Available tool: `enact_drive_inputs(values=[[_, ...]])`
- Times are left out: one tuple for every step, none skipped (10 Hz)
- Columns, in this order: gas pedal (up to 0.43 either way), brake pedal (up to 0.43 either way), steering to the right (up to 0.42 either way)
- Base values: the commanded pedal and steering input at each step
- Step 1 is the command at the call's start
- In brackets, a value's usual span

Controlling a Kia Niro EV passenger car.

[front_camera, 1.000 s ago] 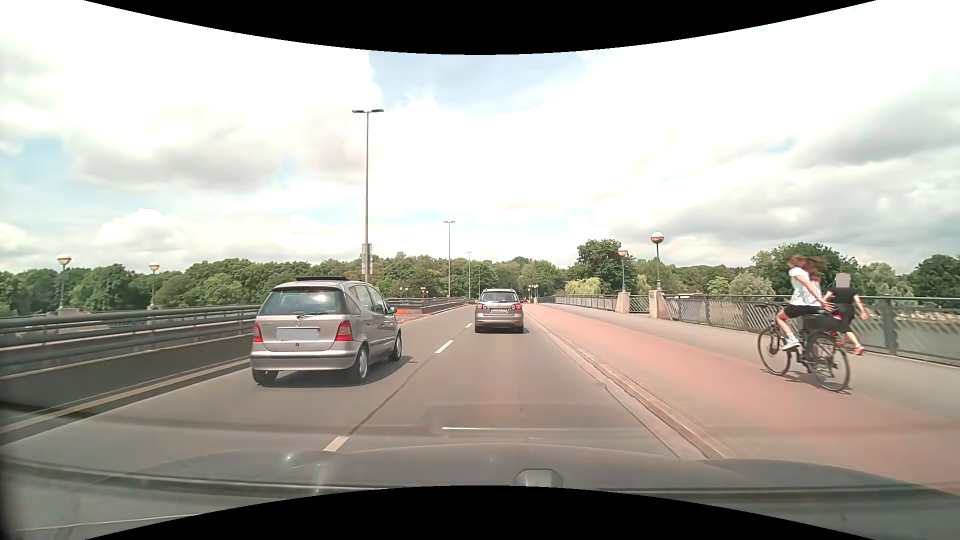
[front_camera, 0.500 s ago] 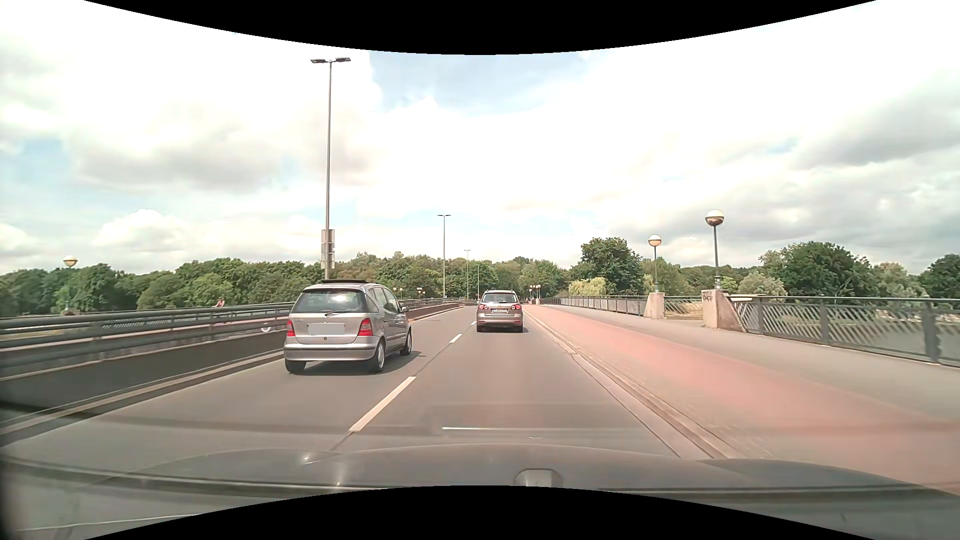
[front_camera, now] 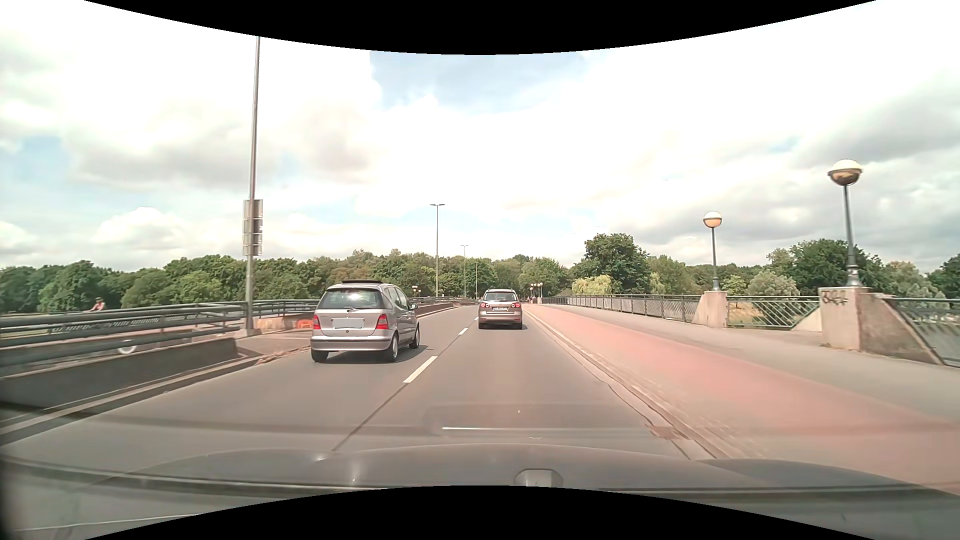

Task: Follow the waypoints while adhering to traffic rules and regulations

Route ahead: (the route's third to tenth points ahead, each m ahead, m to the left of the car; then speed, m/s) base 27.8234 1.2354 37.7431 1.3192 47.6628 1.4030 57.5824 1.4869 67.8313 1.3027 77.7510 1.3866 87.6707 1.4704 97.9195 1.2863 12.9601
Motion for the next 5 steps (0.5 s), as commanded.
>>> enact_drive_inputs(values=[[0.248, 0.018, 0.001], [0.248, 0.018, 0.001], [0.248, 0.018, 0.001], [0.248, 0.018, 0.001], [0.248, 0.018, 0.001]])
